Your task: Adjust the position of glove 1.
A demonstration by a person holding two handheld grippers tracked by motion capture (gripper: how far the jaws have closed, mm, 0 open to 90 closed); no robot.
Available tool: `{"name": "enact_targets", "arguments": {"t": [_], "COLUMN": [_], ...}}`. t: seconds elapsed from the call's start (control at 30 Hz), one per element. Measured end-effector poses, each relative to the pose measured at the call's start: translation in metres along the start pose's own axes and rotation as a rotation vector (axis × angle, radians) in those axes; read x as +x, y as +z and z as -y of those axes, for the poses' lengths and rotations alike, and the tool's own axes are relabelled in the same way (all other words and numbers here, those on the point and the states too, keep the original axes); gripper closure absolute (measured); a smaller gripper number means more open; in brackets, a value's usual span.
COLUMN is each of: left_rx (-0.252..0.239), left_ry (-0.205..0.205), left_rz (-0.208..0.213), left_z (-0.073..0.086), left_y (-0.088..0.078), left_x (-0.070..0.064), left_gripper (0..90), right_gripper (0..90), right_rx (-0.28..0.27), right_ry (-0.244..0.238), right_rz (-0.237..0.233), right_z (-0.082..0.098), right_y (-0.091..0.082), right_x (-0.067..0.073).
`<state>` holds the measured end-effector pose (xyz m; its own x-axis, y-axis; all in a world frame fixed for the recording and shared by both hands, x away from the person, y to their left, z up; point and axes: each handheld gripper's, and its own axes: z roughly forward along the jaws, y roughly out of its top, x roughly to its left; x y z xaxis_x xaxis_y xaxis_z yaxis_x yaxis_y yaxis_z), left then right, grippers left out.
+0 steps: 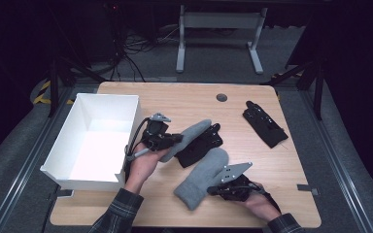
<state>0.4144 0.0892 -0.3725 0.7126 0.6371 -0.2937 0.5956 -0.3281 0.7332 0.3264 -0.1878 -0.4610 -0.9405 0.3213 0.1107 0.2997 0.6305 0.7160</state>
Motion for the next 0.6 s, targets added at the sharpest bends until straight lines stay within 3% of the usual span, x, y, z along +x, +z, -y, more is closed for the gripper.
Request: {"name": "enact_targets", "arguments": {"t": [0.33, 0.6], "left_rx": [0.043, 0.035], "left_ry": [0.016, 0.044], "left_rz": [0.016, 0.033], "left_z": [0.015, 0.019], "left_y": [-0.002, -0.010], "left_x": [-0.008, -0.018], "left_gripper": [87.9, 87.9], "right_gripper": [90.0, 90.0], "right_rx": [-0.010, -0.014], "right_ry": [0.016, 0.010], "right_rz": [0.001, 0.018], "right_z": [-0.016, -0.029], "right_y": [0.016, 0.027], "right_x": [-0.004, -0.008]}}
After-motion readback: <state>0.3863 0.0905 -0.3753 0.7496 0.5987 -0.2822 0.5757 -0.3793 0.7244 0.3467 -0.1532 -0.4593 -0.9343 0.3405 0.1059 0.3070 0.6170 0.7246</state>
